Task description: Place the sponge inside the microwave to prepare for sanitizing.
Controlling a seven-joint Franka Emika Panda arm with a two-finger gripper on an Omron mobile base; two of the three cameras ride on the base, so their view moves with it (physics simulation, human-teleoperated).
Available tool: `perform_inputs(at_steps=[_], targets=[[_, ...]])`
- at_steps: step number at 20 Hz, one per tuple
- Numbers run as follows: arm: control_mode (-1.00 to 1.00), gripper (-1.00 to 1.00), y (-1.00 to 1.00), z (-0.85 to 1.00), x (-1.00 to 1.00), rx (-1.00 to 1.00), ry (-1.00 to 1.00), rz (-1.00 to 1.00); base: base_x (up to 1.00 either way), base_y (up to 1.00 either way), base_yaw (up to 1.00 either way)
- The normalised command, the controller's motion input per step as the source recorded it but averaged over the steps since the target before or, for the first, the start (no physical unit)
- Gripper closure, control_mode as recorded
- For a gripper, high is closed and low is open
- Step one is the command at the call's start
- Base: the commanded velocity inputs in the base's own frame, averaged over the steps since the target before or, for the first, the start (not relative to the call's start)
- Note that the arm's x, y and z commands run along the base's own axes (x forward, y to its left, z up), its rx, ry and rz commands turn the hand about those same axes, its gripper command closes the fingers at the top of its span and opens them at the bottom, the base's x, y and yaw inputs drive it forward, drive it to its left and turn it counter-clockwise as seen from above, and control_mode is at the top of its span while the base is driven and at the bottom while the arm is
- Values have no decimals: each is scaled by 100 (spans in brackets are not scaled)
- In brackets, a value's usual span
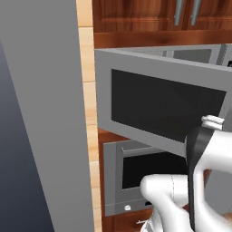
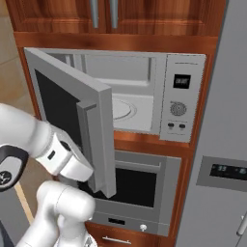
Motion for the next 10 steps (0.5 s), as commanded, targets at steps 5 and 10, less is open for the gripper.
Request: perform_inputs(at_steps=[5, 10], targets=[[-100, -100, -18, 46, -66, 26, -7, 3, 0, 0, 0], [-100, -100, -23, 45, -65, 37, -10, 5, 0, 0, 0]])
